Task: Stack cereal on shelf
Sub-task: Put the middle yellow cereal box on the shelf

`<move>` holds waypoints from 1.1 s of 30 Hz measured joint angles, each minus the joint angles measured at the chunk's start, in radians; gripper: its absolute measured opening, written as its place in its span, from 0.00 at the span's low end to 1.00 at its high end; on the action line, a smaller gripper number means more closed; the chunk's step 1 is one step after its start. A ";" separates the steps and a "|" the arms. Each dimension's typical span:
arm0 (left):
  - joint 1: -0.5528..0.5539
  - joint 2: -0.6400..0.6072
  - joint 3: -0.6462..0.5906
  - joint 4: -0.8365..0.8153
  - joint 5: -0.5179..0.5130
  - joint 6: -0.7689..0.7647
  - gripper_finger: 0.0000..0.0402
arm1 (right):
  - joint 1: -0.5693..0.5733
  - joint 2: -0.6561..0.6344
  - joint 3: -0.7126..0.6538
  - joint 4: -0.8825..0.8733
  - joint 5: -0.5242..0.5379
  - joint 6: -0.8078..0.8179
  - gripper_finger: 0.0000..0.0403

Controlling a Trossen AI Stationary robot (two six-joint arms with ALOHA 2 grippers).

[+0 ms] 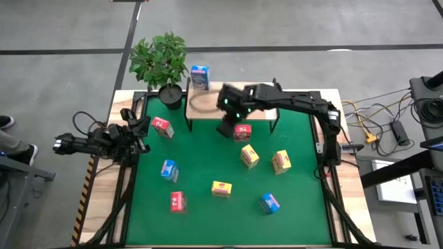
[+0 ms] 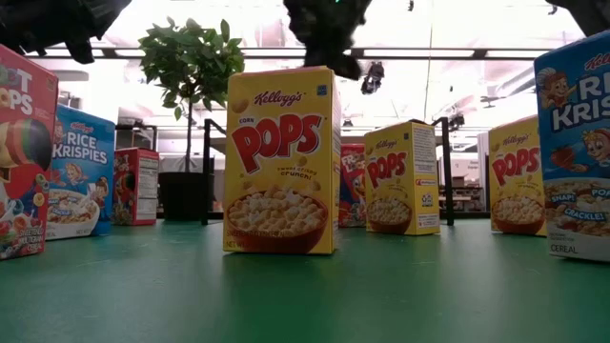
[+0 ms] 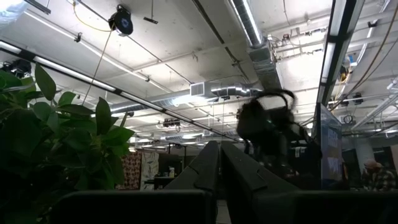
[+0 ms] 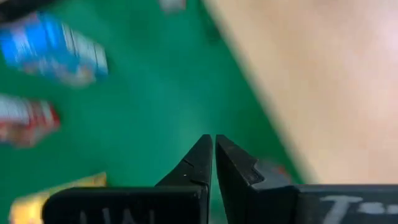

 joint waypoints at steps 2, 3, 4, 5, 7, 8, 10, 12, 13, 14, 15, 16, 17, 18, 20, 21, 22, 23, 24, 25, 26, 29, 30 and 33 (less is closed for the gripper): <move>0.000 0.000 0.000 0.000 0.000 0.000 0.00 | 0.033 0.001 0.003 -0.088 0.024 0.076 0.03; 0.000 0.000 0.000 0.000 0.000 0.000 0.00 | 0.050 0.001 0.002 -0.123 0.038 0.110 0.04; 0.000 0.000 0.000 0.000 0.000 0.000 0.00 | 0.063 0.000 -0.002 -0.155 0.050 0.142 0.04; 0.000 0.000 0.000 0.000 0.000 0.000 0.00 | 0.076 0.000 -0.007 -0.187 0.057 0.173 0.06; 0.000 0.000 0.000 0.000 0.000 0.000 0.00 | 0.101 0.000 -0.020 -0.231 0.062 0.237 0.10; 0.000 0.000 0.000 0.000 0.000 0.000 0.00 | 0.113 0.000 -0.027 -0.240 0.062 0.266 0.13; 0.000 0.000 0.000 -0.001 0.000 0.000 0.00 | 0.134 0.000 -0.040 -0.266 0.061 0.318 0.20; 0.000 0.000 0.000 -0.001 0.000 0.000 0.00 | 0.154 0.000 -0.048 -0.297 0.060 0.363 0.28; 0.000 0.000 0.000 -0.001 0.000 0.000 0.00 | 0.163 0.000 -0.051 -0.309 0.060 0.384 0.32; 0.000 0.000 0.000 -0.001 0.000 0.000 0.00 | 0.172 0.000 -0.055 -0.322 0.060 0.408 0.37; 0.000 0.000 0.000 -0.001 0.000 0.000 0.00 | 0.180 0.000 -0.058 -0.339 0.060 0.429 0.41; 0.000 0.000 0.000 -0.001 0.000 0.000 0.00 | 0.189 0.000 -0.062 -0.353 0.061 0.447 0.45; 0.000 0.000 0.000 -0.001 0.000 0.000 0.00 | 0.197 0.000 -0.069 -0.360 0.065 0.459 0.49; 0.000 0.000 0.000 -0.001 0.000 0.000 0.00 | 0.206 0.000 -0.079 -0.358 0.074 0.472 0.53; 0.000 0.000 0.000 -0.001 0.000 0.000 0.00 | 0.220 -0.001 -0.109 -0.356 0.104 0.489 0.59; 0.000 0.000 0.000 -0.001 0.000 0.000 0.00 | 0.224 -0.001 -0.127 -0.355 0.114 0.497 0.62; 0.000 0.000 0.000 -0.001 0.000 0.000 0.00 | 0.229 -0.001 -0.147 -0.353 0.118 0.498 0.65; 0.000 0.000 0.000 -0.001 0.000 0.000 0.00 | 0.233 -0.001 -0.167 -0.346 0.120 0.499 0.67; 0.000 0.000 0.000 -0.001 0.000 0.000 0.00 | 0.236 -0.001 -0.188 -0.334 0.120 0.500 0.70; 0.000 0.000 0.000 -0.001 0.000 0.000 0.00 | 0.238 -0.001 -0.206 -0.325 0.120 0.501 0.71; 0.000 0.000 0.000 -0.001 0.000 0.000 0.00 | 0.240 -0.001 -0.223 -0.320 0.121 0.505 0.73; 0.000 0.000 0.000 -0.001 0.000 0.000 0.00 | 0.240 -0.003 -0.265 -0.290 0.121 0.505 0.76; 0.000 0.000 0.000 -0.001 0.000 0.000 0.00 | 0.240 -0.005 -0.273 -0.284 0.123 0.505 0.76; 0.000 0.000 0.000 -0.001 0.000 0.000 0.00 | 0.240 -0.005 -0.276 -0.282 0.134 0.506 0.75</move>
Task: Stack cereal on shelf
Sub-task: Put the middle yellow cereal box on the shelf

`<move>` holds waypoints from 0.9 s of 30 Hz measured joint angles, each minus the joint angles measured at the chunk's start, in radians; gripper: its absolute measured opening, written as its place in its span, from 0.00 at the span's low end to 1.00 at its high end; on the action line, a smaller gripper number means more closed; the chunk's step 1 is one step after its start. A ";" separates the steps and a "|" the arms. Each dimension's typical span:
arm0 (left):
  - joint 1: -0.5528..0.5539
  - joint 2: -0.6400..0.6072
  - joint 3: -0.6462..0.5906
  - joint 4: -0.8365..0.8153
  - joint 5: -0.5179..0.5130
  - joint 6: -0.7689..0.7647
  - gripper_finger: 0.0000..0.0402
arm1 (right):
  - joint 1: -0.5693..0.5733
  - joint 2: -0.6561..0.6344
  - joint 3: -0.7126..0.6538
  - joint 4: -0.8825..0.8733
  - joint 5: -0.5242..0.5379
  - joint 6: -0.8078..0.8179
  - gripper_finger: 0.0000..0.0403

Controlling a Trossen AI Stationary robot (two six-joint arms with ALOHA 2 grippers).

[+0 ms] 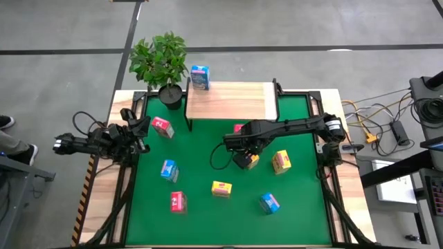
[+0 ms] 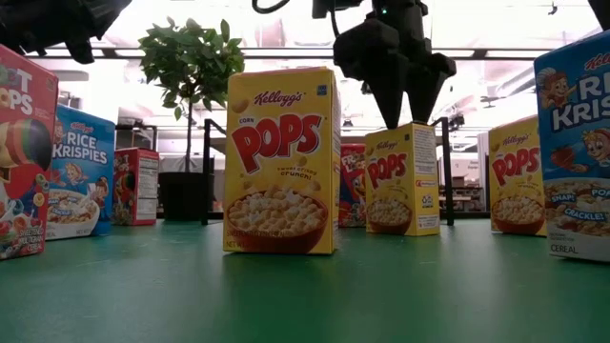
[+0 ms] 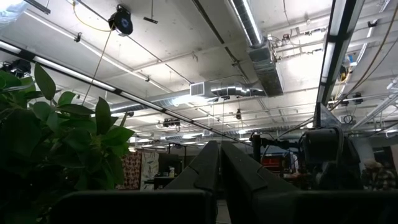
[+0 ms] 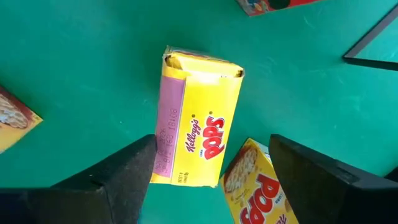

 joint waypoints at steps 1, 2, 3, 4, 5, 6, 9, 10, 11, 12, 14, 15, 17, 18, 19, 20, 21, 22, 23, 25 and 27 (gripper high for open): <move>0.000 0.000 0.000 0.000 0.000 0.000 0.00 | 0.000 0.000 0.002 -0.001 0.000 0.000 0.74; 0.000 0.000 0.000 0.000 0.000 0.000 0.00 | 0.000 0.000 0.005 0.000 0.002 -0.001 0.73; 0.000 0.000 0.000 0.000 0.000 0.000 0.00 | 0.000 0.000 0.008 0.002 0.001 -0.001 0.72; 0.000 0.000 0.000 0.000 0.000 0.000 0.00 | 0.002 0.001 0.014 0.002 0.001 -0.002 0.70; 0.000 0.000 0.000 0.000 0.000 0.000 0.00 | 0.004 0.002 0.022 0.003 0.005 -0.002 0.69; 0.000 0.000 0.000 0.000 0.000 0.000 0.00 | 0.005 0.003 0.031 0.007 0.008 -0.002 0.68; 0.000 0.000 0.000 -0.001 0.000 0.000 0.00 | 0.009 0.004 0.062 0.007 0.008 -0.002 0.67; 0.000 0.000 0.000 -0.001 0.000 0.000 0.00 | 0.010 0.004 0.073 0.009 0.009 -0.004 0.68; 0.000 0.000 0.000 -0.001 0.000 0.000 0.00 | 0.010 0.004 0.080 0.010 0.008 -0.006 0.68; 0.000 0.000 0.000 -0.001 0.000 0.000 0.00 | 0.010 0.004 0.086 0.011 0.008 -0.006 0.69; 0.000 0.000 0.000 -0.002 0.000 0.000 0.00 | 0.011 0.004 0.088 0.018 0.008 -0.005 0.71; 0.000 0.000 0.000 -0.001 0.000 0.000 0.00 | 0.010 0.004 0.086 0.021 0.008 -0.002 0.71; 0.000 0.000 0.000 -0.001 0.000 0.000 0.00 | 0.010 0.004 0.070 0.021 0.008 -0.001 0.73; 0.000 0.000 0.000 -0.001 0.000 0.000 0.00 | 0.010 0.004 0.058 0.021 0.008 -0.001 0.73; 0.000 0.000 0.000 -0.002 0.000 0.000 0.00 | 0.012 0.004 0.047 0.025 0.008 -0.001 0.73; 0.000 0.000 0.000 -0.002 0.000 0.000 0.00 | 0.012 0.004 0.033 0.033 0.008 -0.001 0.73; 0.000 0.000 0.000 -0.002 0.000 0.000 0.00 | 0.014 0.004 0.019 0.047 0.008 -0.001 0.73; 0.000 0.000 0.000 -0.002 0.000 0.000 0.00 | 0.015 0.004 0.008 0.056 0.007 0.001 0.72; 0.000 0.000 0.000 -0.002 0.000 0.000 0.00 | 0.015 0.005 -0.001 0.057 0.007 0.004 0.71; 0.000 0.000 0.000 -0.002 0.000 0.000 0.00 | 0.015 0.005 -0.012 0.056 0.007 0.005 0.68; 0.000 0.000 0.000 -0.002 0.000 0.000 0.00 | 0.015 0.005 -0.013 0.060 0.007 0.007 0.63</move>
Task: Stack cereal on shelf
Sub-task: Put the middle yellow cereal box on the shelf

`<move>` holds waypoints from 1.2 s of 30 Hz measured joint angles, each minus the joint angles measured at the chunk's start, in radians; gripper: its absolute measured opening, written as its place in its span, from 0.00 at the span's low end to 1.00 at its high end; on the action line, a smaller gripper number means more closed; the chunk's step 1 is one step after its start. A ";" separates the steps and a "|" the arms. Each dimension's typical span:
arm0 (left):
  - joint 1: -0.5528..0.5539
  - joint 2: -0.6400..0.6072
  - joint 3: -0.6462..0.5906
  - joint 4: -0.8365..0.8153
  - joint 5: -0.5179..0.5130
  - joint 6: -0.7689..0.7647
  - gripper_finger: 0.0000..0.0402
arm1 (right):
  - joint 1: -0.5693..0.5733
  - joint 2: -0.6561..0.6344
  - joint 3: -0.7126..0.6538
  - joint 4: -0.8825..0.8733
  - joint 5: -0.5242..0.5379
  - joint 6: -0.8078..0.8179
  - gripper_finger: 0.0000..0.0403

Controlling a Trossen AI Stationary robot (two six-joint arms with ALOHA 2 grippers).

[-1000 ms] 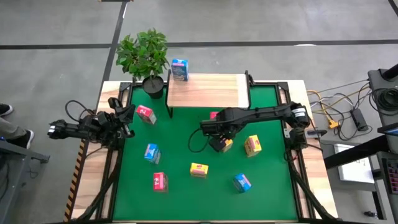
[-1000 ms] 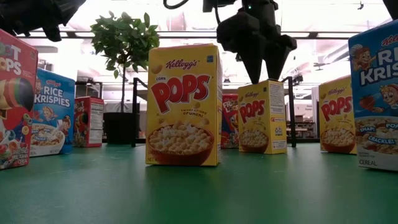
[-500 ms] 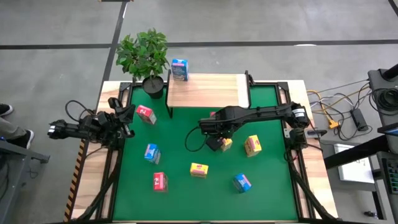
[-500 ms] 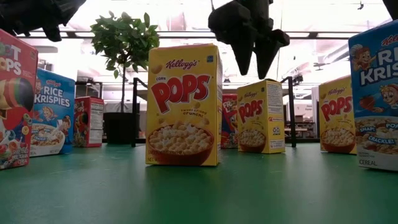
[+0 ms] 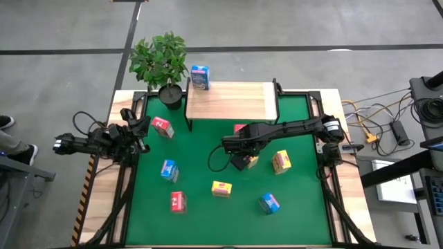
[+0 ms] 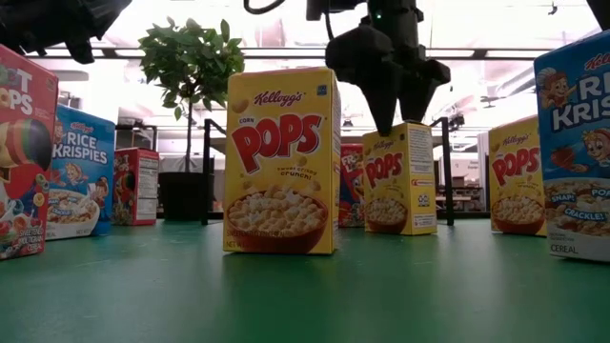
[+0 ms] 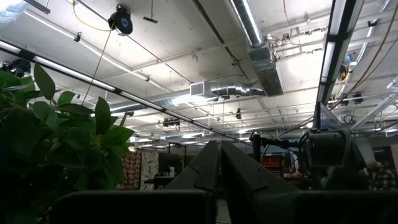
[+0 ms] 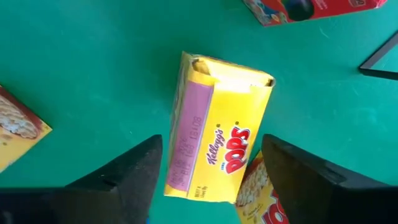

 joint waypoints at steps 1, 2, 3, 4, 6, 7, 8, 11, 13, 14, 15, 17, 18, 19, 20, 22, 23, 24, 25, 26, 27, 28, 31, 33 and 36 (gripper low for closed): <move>0.000 0.000 0.000 0.000 0.000 0.000 0.00 | 0.000 0.000 0.000 0.001 0.000 0.001 0.60; 0.000 0.000 0.000 0.000 0.000 0.000 0.00 | 0.000 0.000 0.000 0.001 0.000 0.002 0.58; 0.000 0.000 0.000 0.000 0.000 0.000 0.00 | 0.000 0.000 0.000 0.002 0.000 0.002 0.55; 0.000 0.000 0.000 0.000 0.000 0.000 0.00 | 0.000 0.000 0.000 0.005 0.000 0.002 0.52; 0.000 0.000 0.000 0.000 0.000 0.000 0.00 | 0.000 0.000 -0.001 0.010 0.000 0.003 0.48; 0.000 0.000 0.000 0.000 0.000 0.000 0.00 | 0.000 0.000 -0.001 0.011 0.000 0.003 0.47; 0.000 0.000 0.000 0.000 0.000 0.000 0.00 | 0.000 0.000 -0.001 0.011 0.000 0.003 0.45; 0.000 0.000 0.000 0.000 0.000 0.000 0.00 | 0.000 0.000 -0.001 0.011 -0.002 0.003 0.42; 0.000 0.000 0.000 0.000 0.000 0.000 0.00 | 0.000 0.000 -0.001 0.011 -0.002 0.003 0.41; 0.000 0.000 0.000 0.000 0.000 0.000 0.00 | 0.000 0.000 -0.001 0.011 -0.002 0.003 0.41; 0.000 0.000 0.000 0.000 0.000 0.000 0.00 | 0.000 0.000 -0.001 0.011 -0.002 0.003 0.41; 0.000 0.000 0.000 0.000 0.000 0.000 0.00 | 0.000 0.000 -0.001 0.011 -0.004 0.003 0.40; 0.000 0.000 0.000 0.000 0.000 0.000 0.00 | 0.000 -0.001 -0.001 0.011 -0.011 0.003 0.40; 0.000 0.000 0.000 0.000 0.000 0.000 0.00 | 0.000 -0.002 0.001 0.007 -0.025 0.003 0.40; 0.000 0.000 0.000 0.000 0.000 0.000 0.00 | 0.000 -0.004 0.008 0.002 -0.044 0.001 0.40; 0.000 0.000 0.000 0.000 0.000 0.000 0.00 | 0.000 -0.007 0.035 0.002 -0.086 -0.015 0.40; 0.000 0.000 0.000 0.000 0.000 0.000 0.00 | 0.000 -0.009 0.054 0.003 -0.107 -0.036 0.40; 0.000 0.000 0.000 0.000 0.000 0.000 0.00 | 0.000 -0.010 0.076 0.004 -0.127 -0.059 0.40; 0.000 0.000 0.000 0.000 0.000 0.000 0.00 | 0.000 -0.010 0.099 0.004 -0.145 -0.080 0.39; 0.000 0.000 0.000 0.000 0.000 0.000 0.00 | 0.000 -0.010 0.125 0.005 -0.159 -0.098 0.39; 0.000 0.000 0.000 0.000 0.000 0.000 0.00 | 0.000 -0.010 0.152 0.008 -0.167 -0.115 0.38; 0.000 0.000 0.000 0.000 0.000 0.000 0.00 | 0.000 -0.010 0.180 0.007 -0.169 -0.131 0.38; 0.000 0.000 0.000 0.000 0.000 0.000 0.00 | -0.003 -0.010 0.281 0.007 -0.168 -0.194 0.37; 0.000 0.000 0.000 0.000 0.000 0.000 0.00 | -0.013 -0.011 0.348 0.008 -0.167 -0.226 0.37; 0.000 0.000 0.000 0.000 0.000 0.000 0.00 | -0.042 -0.011 0.435 0.007 -0.144 -0.281 0.37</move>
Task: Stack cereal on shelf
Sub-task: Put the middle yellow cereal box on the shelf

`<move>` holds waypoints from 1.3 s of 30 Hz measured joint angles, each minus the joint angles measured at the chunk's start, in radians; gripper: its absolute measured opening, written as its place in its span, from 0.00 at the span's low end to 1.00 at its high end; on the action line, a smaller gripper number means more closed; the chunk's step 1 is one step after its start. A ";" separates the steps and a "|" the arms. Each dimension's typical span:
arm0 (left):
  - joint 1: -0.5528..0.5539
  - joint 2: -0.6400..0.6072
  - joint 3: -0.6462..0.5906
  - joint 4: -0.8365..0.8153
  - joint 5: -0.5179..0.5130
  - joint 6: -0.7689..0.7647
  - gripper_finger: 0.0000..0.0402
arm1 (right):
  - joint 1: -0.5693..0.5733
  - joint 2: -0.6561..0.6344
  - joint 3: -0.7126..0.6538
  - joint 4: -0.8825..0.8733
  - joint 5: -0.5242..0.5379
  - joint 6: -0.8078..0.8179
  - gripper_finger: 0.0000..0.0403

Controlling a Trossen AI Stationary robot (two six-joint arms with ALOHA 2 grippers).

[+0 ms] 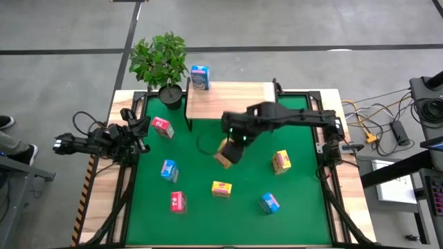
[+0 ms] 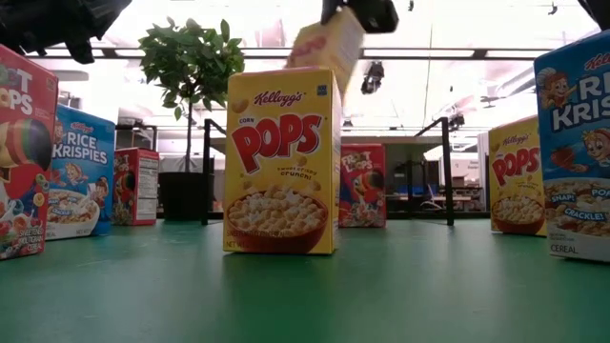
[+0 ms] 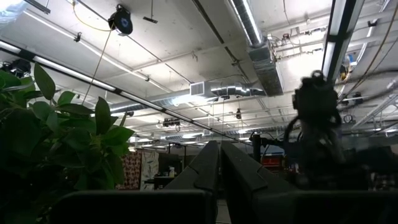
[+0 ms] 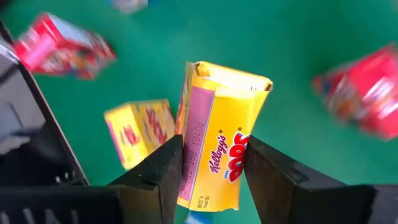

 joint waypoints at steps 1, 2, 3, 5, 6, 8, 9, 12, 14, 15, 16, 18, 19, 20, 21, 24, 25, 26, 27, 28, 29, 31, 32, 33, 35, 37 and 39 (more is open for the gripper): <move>0.000 0.000 0.000 0.000 0.000 0.000 0.00 | -0.012 0.000 0.026 0.000 0.010 -0.023 0.37; 0.000 0.000 0.000 0.000 0.000 0.000 0.00 | -0.026 0.000 0.050 0.000 0.012 -0.048 0.37; 0.000 0.000 0.000 0.000 0.000 0.000 0.00 | -0.042 0.000 0.077 -0.003 0.010 -0.071 0.37; 0.000 0.000 0.000 -0.001 0.000 0.000 0.00 | -0.078 0.000 0.123 -0.007 0.009 -0.114 0.37; 0.000 0.000 0.000 -0.001 0.000 0.000 0.00 | -0.100 0.000 0.142 -0.007 0.009 -0.138 0.37; 0.000 0.000 0.000 -0.002 0.000 0.000 0.00 | -0.151 0.000 0.169 -0.007 0.010 -0.193 0.37; 0.000 0.000 0.000 -0.003 0.000 0.000 0.00 | -0.177 0.000 0.179 -0.007 0.010 -0.223 0.37; 0.000 0.000 0.000 -0.004 0.000 0.000 0.00 | -0.268 0.000 0.179 -0.004 0.010 -0.306 0.37; 0.000 0.000 0.000 -0.005 0.000 0.000 0.00 | -0.333 0.002 0.178 -0.005 0.010 -0.372 0.37; 0.000 0.000 0.000 -0.006 0.000 0.000 0.00 | -0.361 0.007 0.178 0.002 0.012 -0.413 0.37; 0.000 0.000 0.000 -0.006 0.000 0.001 0.00 | -0.390 0.009 0.178 0.009 0.014 -0.460 0.37; 0.000 0.000 0.000 -0.006 -0.001 0.004 0.00 | -0.447 0.012 0.178 0.010 0.020 -0.557 0.37; 0.000 0.000 0.000 -0.006 -0.007 0.005 0.00 | -0.471 0.012 0.178 0.015 0.028 -0.607 0.37; 0.000 0.000 0.000 -0.007 -0.021 0.005 0.00 | -0.492 0.014 0.178 0.025 0.034 -0.652 0.37; 0.000 0.000 0.000 -0.007 -0.034 0.006 0.00 | -0.510 0.014 0.178 0.038 0.037 -0.693 0.37; 0.000 0.000 0.000 -0.009 -0.073 0.008 0.00 | -0.549 0.016 0.178 0.073 0.037 -0.760 0.37; 0.000 0.000 0.000 -0.009 -0.082 0.008 0.00 | -0.556 0.016 0.178 0.084 0.036 -0.780 0.37; 0.000 0.000 0.000 -0.009 -0.088 0.008 0.00 | -0.560 0.016 0.178 0.094 0.036 -0.796 0.37; 0.000 0.000 0.000 -0.009 -0.091 0.008 0.00 | -0.563 0.016 0.177 0.104 0.035 -0.806 0.37; 0.000 0.000 0.000 -0.009 -0.094 0.008 0.00 | -0.564 0.016 0.177 0.115 0.035 -0.811 0.37; 0.000 0.000 0.000 -0.009 -0.095 0.008 0.00 | -0.564 0.016 0.177 0.126 0.035 -0.814 0.37; 0.000 0.000 0.000 -0.009 -0.095 0.008 0.00 | -0.564 0.019 0.177 0.141 0.035 -0.821 0.37; 0.000 0.000 0.000 -0.010 -0.095 0.008 0.00 | -0.563 0.023 0.177 0.147 0.035 -0.824 0.37; 0.000 0.000 0.000 -0.010 -0.095 0.008 0.00 | -0.562 0.028 0.177 0.150 0.035 -0.826 0.37; 0.000 0.000 0.000 -0.010 -0.095 0.008 0.00 | -0.561 0.042 0.177 0.149 0.035 -0.831 0.37; 0.000 0.000 0.000 -0.010 -0.095 0.008 0.00 | -0.561 0.060 0.176 0.144 0.035 -0.837 0.37; 0.000 0.000 0.000 -0.010 -0.095 0.008 0.00 | -0.561 0.073 0.175 0.133 0.036 -0.847 0.37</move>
